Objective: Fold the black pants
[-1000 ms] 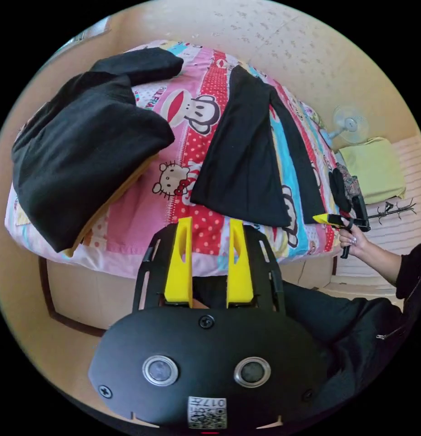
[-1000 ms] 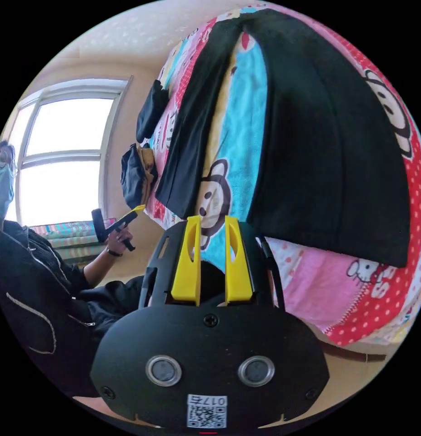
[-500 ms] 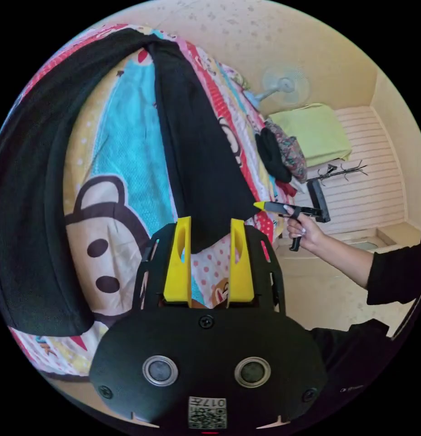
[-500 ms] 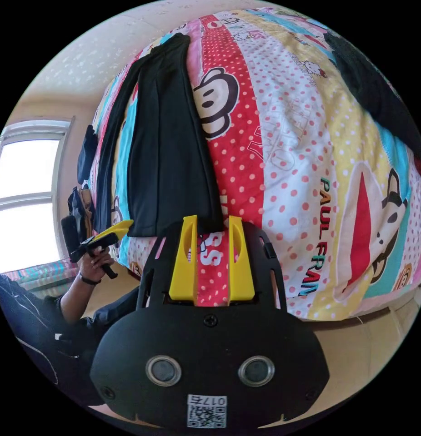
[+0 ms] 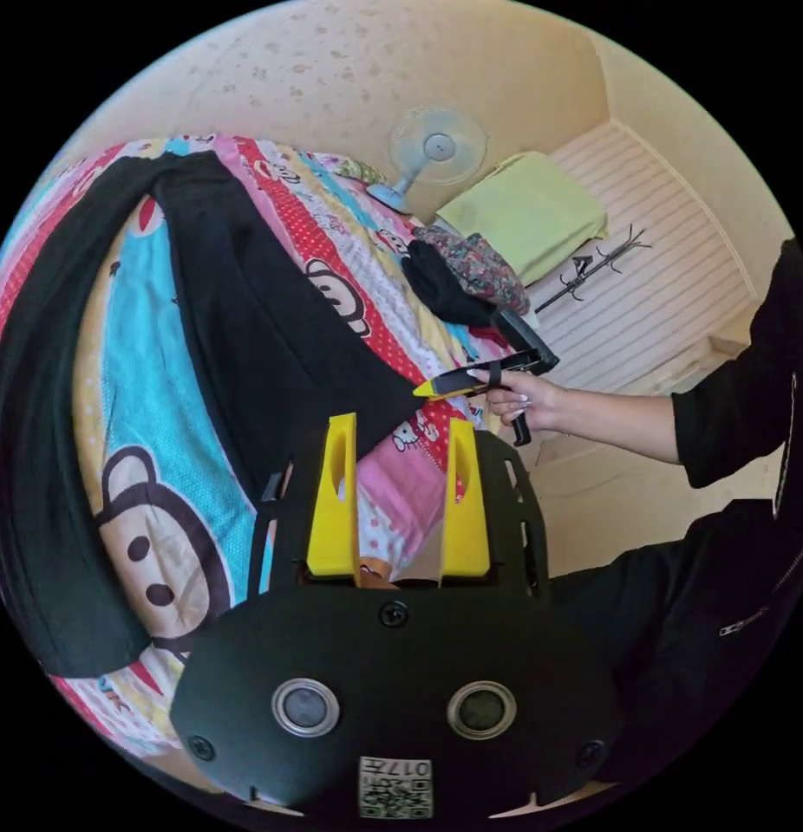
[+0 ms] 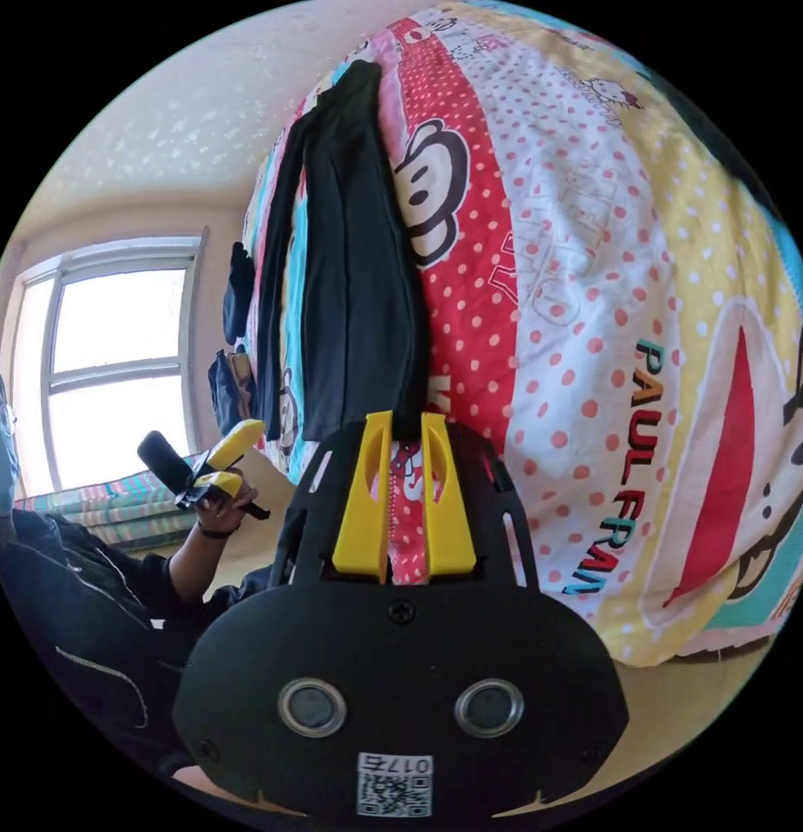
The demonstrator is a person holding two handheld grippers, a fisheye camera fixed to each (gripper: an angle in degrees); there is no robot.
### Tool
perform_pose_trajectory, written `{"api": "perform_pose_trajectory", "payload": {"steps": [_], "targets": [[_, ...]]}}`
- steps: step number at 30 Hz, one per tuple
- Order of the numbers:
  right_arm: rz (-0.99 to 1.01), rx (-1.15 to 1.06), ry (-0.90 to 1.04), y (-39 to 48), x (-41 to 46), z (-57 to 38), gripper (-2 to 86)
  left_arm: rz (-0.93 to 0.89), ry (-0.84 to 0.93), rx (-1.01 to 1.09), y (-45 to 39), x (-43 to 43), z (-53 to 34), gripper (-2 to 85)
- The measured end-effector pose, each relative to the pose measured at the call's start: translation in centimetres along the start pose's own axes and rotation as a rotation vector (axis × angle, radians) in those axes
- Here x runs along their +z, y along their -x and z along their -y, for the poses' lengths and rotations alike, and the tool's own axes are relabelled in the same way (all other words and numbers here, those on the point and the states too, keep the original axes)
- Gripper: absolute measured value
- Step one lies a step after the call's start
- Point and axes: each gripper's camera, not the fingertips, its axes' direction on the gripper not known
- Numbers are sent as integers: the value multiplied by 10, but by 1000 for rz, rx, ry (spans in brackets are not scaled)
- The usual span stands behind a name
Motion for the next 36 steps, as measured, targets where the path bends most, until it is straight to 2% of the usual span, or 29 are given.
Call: {"api": "perform_pose_trajectory", "payload": {"steps": [5,7,12,16,18,21,23,24,26,28,32,36], "targets": [[313,41,6,11,-20,14,34,48,-101,89,-49,12,31,167],[366,34,28,18,-21,23,33,85,-104,73,-59,17,38,168],[379,21,117,38,-16,45,33,295,-164,31,-77,9,47,153],[369,-3,148,49,-14,58,34,282,-200,-25,-71,3,50,90],[351,-16,168,49,-15,63,36,192,-213,-72,-60,-1,49,54],[377,-22,260,48,-12,74,39,175,-235,-56,-61,-6,43,21],[434,-101,348,55,-19,90,45,170,-245,-54,-64,-13,42,10],[479,-116,328,56,-25,95,48,166,-251,-64,-65,-20,41,6],[623,-82,125,50,-58,122,68,157,-270,-82,-63,-29,37,2],[627,-48,-42,47,-78,153,80,142,-293,-105,-60,-38,33,-1],[493,-94,-248,57,-90,270,112,111,-331,-143,-55,-54,26,-3],[289,-136,-342,62,-78,379,124,101,-362,-130,-53,-67,15,-3]]}}
